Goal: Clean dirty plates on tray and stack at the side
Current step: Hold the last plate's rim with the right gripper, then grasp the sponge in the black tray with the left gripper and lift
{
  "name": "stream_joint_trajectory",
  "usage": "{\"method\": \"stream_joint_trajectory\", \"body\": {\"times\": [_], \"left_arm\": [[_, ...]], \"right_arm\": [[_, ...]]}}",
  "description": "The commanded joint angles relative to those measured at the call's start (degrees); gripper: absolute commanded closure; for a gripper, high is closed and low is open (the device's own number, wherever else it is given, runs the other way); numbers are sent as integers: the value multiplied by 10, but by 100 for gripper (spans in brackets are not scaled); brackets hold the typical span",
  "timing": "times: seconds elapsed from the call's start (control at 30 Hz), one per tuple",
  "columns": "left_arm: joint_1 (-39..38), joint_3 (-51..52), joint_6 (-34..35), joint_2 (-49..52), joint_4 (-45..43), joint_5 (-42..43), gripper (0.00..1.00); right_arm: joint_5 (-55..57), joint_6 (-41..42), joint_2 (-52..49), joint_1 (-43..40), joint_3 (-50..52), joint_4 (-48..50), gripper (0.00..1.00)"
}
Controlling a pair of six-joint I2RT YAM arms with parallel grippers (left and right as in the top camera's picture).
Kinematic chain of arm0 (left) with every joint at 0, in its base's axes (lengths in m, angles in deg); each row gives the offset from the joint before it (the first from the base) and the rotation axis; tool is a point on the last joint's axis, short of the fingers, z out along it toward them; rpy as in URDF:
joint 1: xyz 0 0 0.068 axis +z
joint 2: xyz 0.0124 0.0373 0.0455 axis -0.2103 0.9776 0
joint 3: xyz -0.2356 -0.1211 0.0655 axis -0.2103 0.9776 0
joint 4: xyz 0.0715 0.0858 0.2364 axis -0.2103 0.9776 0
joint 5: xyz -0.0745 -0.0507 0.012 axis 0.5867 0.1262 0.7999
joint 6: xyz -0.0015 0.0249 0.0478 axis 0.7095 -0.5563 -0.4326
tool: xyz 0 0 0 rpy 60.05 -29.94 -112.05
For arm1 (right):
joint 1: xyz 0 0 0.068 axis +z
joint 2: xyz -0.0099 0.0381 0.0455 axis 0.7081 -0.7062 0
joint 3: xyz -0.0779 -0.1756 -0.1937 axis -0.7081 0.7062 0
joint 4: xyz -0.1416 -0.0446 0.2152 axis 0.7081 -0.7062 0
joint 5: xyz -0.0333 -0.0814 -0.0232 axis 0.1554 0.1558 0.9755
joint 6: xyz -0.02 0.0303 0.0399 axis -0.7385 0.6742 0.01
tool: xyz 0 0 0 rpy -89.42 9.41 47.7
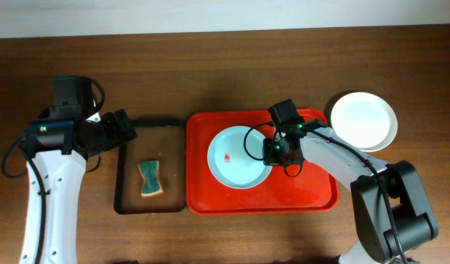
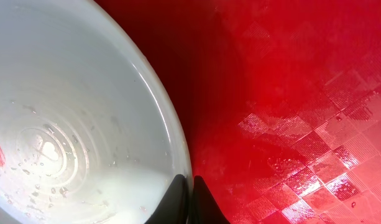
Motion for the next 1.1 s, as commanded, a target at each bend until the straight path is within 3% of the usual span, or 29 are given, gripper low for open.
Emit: {"method": "stream_joint_trajectory", "body": {"times": [0.0,0.07,0.17,0.2,0.27,0.3,0.33,0.37,0.4,0.43,0.5,0.57,0.6,0.67,0.7,0.83,0.87,1.07], "left_arm": [[3,-2,8,-1,-37,9,1],[3,-2,7,-1,0,112,1],[0,19,1,-1,17,112,0],[-7,36,1,-1,16,108,13],[-32,99,2,-1,-5,108,55],[-50,135,2,-1,-24,111,58],[-64,160,2,-1,-38,113,50],[-75,170,2,-1,-39,112,48],[-77,170,1,-1,-48,113,18],[-82,170,1,-1,-64,118,12],[-100,170,2,5,-64,104,70],[-113,170,2,15,-65,76,82],[-122,170,2,33,-72,64,79],[-133,170,2,57,-85,40,55],[-136,170,4,71,-90,4,54],[-136,171,22,155,-90,-15,66],[-136,171,-15,186,-89,-4,71],[-124,171,-14,201,-95,-4,73]], "right_arm": [[12,-6,-6,0,5,-7,96],[13,-6,-6,0,5,-7,96],[12,-6,-6,0,5,-6,96],[12,-6,-6,0,5,-6,95],[12,-6,-6,0,5,-6,96],[12,-6,-6,0,5,-6,95],[12,-6,-6,0,5,-7,96],[12,-6,-6,0,5,-6,95],[12,-6,-6,0,5,-6,95],[12,-6,-6,0,5,-7,95],[12,-6,-6,0,5,-6,95],[12,-6,-6,0,5,-5,96],[12,-6,-6,0,5,-5,96],[12,-6,-6,0,5,-5,96],[12,-6,-6,0,5,-7,95],[12,-6,-6,0,5,-7,95],[12,-6,-6,0,5,-7,95],[12,-6,-6,0,5,-7,95]]}}
